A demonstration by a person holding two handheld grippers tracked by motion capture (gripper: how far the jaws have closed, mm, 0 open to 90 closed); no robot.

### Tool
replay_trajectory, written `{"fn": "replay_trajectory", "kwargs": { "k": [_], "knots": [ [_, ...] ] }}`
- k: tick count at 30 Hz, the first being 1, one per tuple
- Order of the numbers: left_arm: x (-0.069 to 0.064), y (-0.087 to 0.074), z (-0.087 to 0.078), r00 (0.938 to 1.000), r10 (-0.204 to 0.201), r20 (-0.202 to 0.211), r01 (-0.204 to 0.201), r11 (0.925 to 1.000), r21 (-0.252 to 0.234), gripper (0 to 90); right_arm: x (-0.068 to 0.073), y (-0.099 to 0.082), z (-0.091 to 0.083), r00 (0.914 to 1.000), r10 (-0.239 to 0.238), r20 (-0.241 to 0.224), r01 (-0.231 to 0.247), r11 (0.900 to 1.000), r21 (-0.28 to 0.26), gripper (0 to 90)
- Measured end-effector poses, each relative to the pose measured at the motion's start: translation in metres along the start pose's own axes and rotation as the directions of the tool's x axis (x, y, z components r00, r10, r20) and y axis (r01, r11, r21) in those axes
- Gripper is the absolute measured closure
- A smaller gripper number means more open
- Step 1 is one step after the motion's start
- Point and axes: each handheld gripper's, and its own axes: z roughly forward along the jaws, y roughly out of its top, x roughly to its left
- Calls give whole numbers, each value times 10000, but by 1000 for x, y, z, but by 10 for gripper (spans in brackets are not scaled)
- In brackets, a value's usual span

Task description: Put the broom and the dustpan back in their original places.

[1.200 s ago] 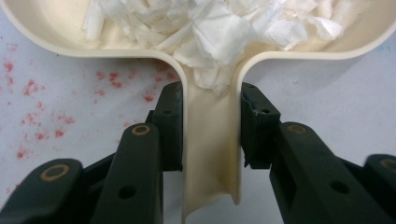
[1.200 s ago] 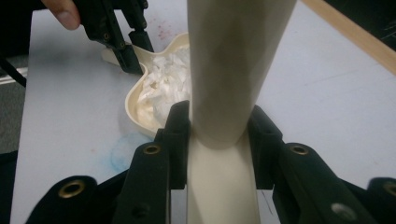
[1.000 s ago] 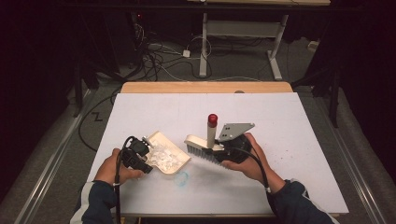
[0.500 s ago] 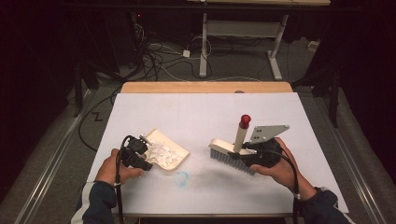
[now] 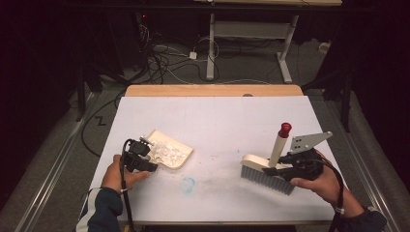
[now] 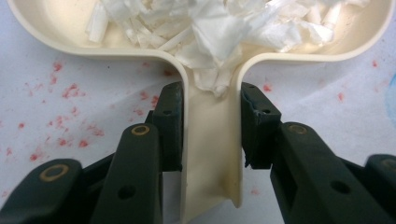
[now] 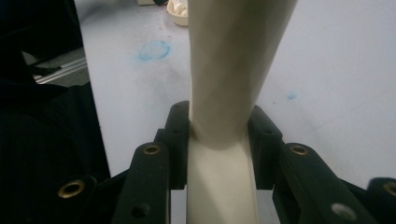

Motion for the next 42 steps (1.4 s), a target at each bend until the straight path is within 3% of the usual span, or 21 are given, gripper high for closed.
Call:
{"fn": "replay_trajectory", "kwargs": {
  "k": [4,7,9,15,19,21,22,25,26,27,33,36,38,42],
  "knots": [
    [4,0,0,9983,-571,-65,571,9983,-121,621,-6,-7,-7,9998,105,-193,-96,9990,435,676],
    [8,1,0,9917,-1204,-453,1194,9925,-258,584,-11,-11,-7,9990,148,-411,-117,9971,756,676],
    [10,0,0,9872,-1571,-270,1559,9868,-429,586,-16,-12,-5,9968,353,-714,-282,9947,989,676],
    [11,1,1,9811,-1926,-179,1912,9795,-629,566,-35,-16,6,9945,706,-777,-564,9834,1726,675],
    [7,1,0,9798,-1995,-136,1981,9778,-688,486,-51,-17,11,9918,1045,-732,-894,9785,1859,674],
    [3,0,0,9761,-2165,-196,2150,9747,-608,453,-59,-16,13,9913,1127,-685,-978,9766,1916,665],
    [0,0,0,9758,-2167,-281,2152,9753,-490,373,-63,-16,14,9905,1191,-695,-1043,9768,1869,658],
    [-7,-3,2,9799,-1964,-337,1961,9805,-120,270,-73,-12,17,9898,1411,-210,-1348,9729,1880,618],
    [-10,-4,3,9818,-1864,-358,1864,9825,-53,259,-75,-11,18,9871,1603,-51,-1560,9671,2011,612],
    [-12,-5,4,9826,-1805,-430,1805,9836,-23,231,-78,-10,19,9885,1515,22,-1488,9678,2028,610],
    [-32,-11,1,9957,-918,-137,918,9958,-13,215,-91,-7,28,9824,1821,409,-1866,9632,1935,573],
    [-40,-14,0,9989,-345,-304,345,9994,-2,200,-97,-8,30,9766,1998,790,-2116,9582,1924,529],
    [-43,-15,-1,9987,-143,-482,138,9998,-114,197,-101,-8,30,9694,2108,1254,-2318,9545,1878,512],
    [-45,-21,-6,9973,321,-665,-385,9945,-973,216,-106,-11,35,9640,2161,1548,-2429,9527,1825,505]
  ]
}}
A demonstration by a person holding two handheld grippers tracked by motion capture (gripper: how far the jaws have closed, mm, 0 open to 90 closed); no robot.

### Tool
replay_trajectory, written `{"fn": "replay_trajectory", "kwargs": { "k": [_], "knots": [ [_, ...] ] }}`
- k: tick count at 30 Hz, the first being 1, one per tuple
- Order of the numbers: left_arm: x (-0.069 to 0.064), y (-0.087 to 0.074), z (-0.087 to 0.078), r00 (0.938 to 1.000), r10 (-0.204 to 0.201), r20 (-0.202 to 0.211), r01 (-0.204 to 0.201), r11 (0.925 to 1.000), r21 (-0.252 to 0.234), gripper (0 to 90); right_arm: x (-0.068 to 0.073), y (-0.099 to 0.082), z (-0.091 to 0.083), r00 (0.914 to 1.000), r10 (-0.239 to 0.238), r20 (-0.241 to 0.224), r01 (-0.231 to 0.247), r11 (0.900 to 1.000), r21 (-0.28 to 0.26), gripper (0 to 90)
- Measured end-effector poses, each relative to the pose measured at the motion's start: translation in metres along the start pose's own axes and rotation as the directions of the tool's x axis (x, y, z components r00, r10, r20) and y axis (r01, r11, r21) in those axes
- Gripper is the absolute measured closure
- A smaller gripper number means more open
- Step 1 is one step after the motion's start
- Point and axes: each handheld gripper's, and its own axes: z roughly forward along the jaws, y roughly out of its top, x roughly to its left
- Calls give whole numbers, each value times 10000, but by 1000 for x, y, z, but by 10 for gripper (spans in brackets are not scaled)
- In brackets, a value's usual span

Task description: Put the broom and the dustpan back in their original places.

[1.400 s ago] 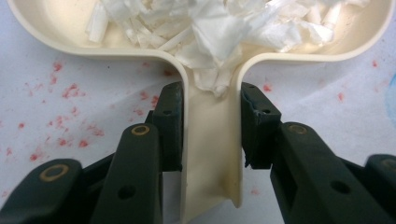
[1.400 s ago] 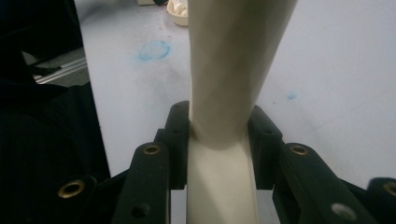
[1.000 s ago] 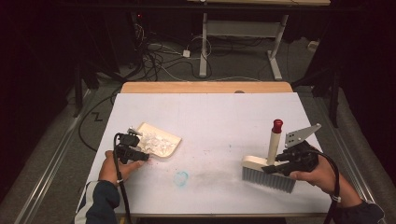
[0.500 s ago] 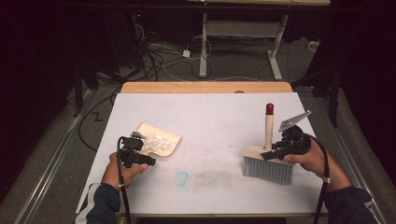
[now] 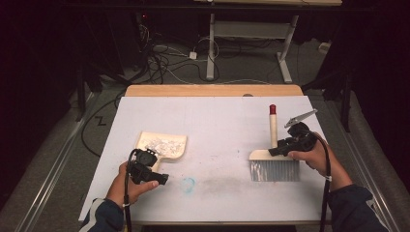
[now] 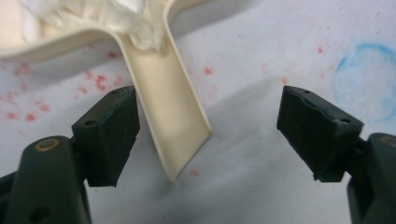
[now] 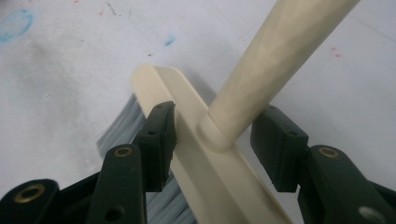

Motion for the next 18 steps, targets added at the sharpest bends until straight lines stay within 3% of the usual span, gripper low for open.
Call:
{"fn": "replay_trajectory", "kwargs": {
  "k": [3,5,7,9,12,15,16,18],
  "knots": [
    [-1,-9,-1,9994,330,-100,-338,9944,-996,217,-1,1,2,9996,79,264,-80,9999,69,490],
    [-2,-14,-1,9978,629,-199,-651,9886,-1355,214,-2,2,2,9975,81,705,-77,10000,-55,520],
    [-2,-20,-1,9946,973,-370,-1022,9800,-1709,214,-4,2,-1,9913,197,1299,-142,9990,-425,541],
    [-4,-25,-1,9911,1170,-639,-1280,9694,-2093,209,-5,2,-5,9920,202,1245,-101,9967,-809,551],
    [-4,-31,-1,9849,1544,-780,-1692,9537,-2487,210,0,2,-6,9817,-13,1905,234,9932,-1138,537],
    [-5,-35,0,9815,1685,-909,-1879,9389,-2882,210,7,2,-10,9689,-150,2471,638,9796,-1908,504],
    [-7,-36,-1,9796,1733,-1019,-1965,9329,-3017,210,9,2,-12,9675,-162,2522,760,9704,-2294,492],
    [-10,-39,-1,9765,1765,-1240,-2086,9190,-3347,210,15,1,-16,9570,-62,2899,964,9497,-2979,473]
  ]
}}
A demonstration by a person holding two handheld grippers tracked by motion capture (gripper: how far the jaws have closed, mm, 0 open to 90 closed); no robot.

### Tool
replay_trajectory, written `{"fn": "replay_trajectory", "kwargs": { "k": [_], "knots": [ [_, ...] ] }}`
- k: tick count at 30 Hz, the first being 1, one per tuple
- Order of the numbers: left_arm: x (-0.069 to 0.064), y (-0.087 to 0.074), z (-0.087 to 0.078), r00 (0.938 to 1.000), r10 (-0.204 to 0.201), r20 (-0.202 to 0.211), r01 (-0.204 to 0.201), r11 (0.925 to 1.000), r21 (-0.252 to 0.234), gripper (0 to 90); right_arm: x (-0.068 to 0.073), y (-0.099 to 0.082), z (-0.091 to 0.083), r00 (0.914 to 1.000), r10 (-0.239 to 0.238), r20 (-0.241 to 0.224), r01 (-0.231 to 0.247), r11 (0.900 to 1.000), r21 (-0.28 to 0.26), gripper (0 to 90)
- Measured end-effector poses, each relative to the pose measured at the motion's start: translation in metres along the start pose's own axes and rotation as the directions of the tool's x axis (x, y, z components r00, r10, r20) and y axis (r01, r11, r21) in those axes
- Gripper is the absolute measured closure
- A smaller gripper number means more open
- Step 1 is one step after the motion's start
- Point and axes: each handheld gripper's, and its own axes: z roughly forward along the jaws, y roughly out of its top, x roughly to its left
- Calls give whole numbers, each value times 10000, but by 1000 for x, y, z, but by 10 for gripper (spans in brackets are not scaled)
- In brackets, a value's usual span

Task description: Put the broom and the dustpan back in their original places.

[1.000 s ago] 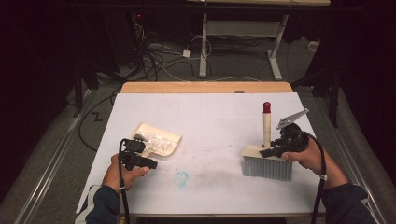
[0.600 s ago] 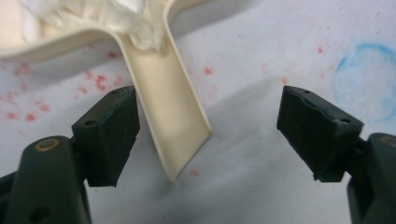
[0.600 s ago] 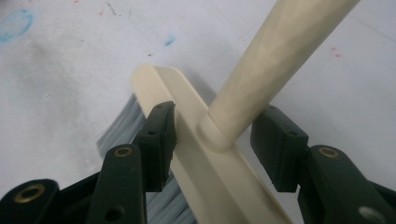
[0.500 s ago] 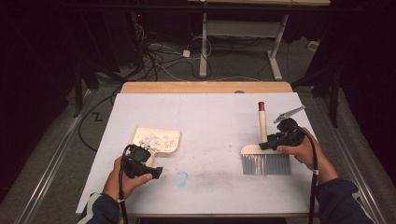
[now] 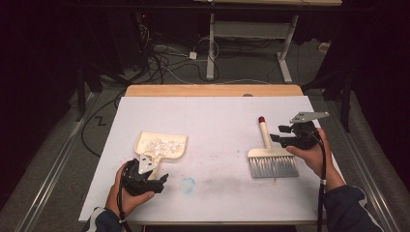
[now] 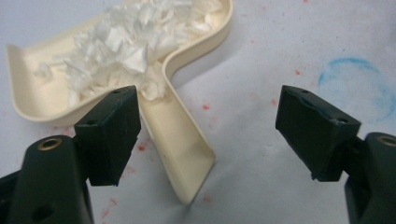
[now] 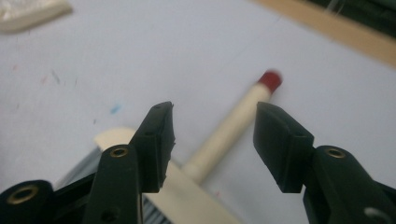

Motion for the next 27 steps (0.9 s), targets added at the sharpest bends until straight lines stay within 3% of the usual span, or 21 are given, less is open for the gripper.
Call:
{"fn": "replay_trajectory", "kwargs": {
  "k": [4,11,16,23,27],
  "knots": [
    [-4,-2,-2,9999,24,-136,-31,9988,-485,213,6,0,-10,9989,65,454,-23,9957,-929,424],
    [-8,-4,-1,9981,394,-467,-430,9959,-790,215,16,-2,-22,9986,210,488,-116,9825,-1857,382],
    [-10,-6,0,9977,532,-414,-568,9942,-916,215,25,-7,-26,9971,202,733,-39,9763,-2163,343],
    [-15,-7,0,9956,824,-436,-866,9906,-1062,212,43,-13,-43,9954,-53,956,351,9491,-3129,290],
    [-16,-8,-2,9951,900,-413,-943,9885,-1185,205,53,-16,-48,9938,-137,1101,485,9460,-3204,266]
  ]
}}
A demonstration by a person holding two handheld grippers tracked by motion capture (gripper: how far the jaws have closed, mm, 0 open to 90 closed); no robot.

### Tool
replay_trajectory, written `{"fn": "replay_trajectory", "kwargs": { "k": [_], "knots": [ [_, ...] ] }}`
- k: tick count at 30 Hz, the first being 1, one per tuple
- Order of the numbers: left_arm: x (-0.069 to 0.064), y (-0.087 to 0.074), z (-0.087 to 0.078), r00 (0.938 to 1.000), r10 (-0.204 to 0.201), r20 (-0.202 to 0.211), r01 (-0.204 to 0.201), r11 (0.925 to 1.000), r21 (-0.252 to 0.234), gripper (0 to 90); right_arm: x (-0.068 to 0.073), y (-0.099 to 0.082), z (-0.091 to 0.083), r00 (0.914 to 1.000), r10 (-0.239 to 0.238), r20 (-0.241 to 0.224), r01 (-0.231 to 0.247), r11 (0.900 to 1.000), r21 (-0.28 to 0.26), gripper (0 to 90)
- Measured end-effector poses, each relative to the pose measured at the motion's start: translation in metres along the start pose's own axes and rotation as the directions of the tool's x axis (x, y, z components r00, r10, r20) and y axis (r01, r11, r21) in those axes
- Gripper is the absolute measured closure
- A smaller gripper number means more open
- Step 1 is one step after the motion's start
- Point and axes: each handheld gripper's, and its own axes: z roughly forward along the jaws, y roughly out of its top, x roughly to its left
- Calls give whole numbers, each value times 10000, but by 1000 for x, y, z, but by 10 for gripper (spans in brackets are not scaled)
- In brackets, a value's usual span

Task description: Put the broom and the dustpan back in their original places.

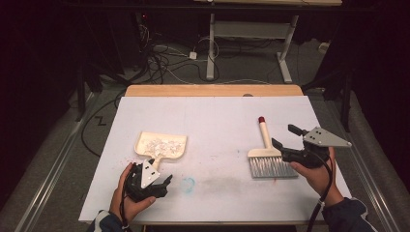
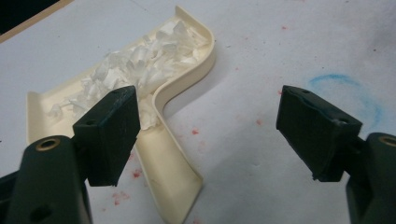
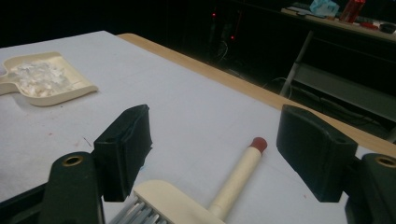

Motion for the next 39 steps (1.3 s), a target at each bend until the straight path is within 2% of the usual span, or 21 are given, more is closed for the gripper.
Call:
{"fn": "replay_trajectory", "kwargs": {
  "k": [4,5,8,13,16,19,21,24,27,30,32,34,39],
  "knots": [
    [-1,1,-2,9999,98,-24,-98,9999,-122,203,7,-2,-5,9998,-200,-64,200,9998,21,255],
    [-1,1,-1,9996,252,-107,-254,9995,-203,203,8,-3,-6,9998,-205,-12,205,9998,68,251],
    [-2,1,-1,9993,353,-104,-355,9992,-197,203,13,-7,-10,9996,-257,94,257,9996,68,251],
    [-3,1,0,9981,584,-172,-589,9978,-300,201,20,-12,-19,9969,-646,441,651,9978,-99,250],
    [-2,0,1,9981,581,-224,-586,9980,-238,201,23,-17,-25,9965,-716,440,724,9972,-179,227],
    [-2,-1,1,9981,591,-195,-597,9979,-268,201,27,-27,-29,9976,-581,387,589,9980,-214,216],
    [-2,0,1,9980,604,-167,-609,9976,-317,197,30,-33,-31,9955,-787,532,797,9967,-161,212],
    [-2,0,0,9980,593,-221,-602,9974,-405,192,33,-44,-34,9969,-677,411,680,9977,-51,199],
    [-2,-1,0,9978,608,-251,-618,9972,-420,192,35,-55,-36,9967,-659,477,649,9977,218,198],
    [-1,-1,1,9982,537,-269,-547,9978,-377,187,37,-65,-35,9982,-523,309,506,9974,522,198],
    [-1,0,1,9983,523,-250,-533,9978,-385,180,39,-67,-35,9972,-648,372,622,9959,663,198],
    [-1,1,0,9981,526,-328,-542,9974,-485,178,40,-67,-36,9965,-728,415,701,9955,642,198],
    [-2,-1,0,9980,593,-218,-603,9971,-464,169,44,-65,-37,9951,-917,381,892,9940,633,199]
  ]
}}
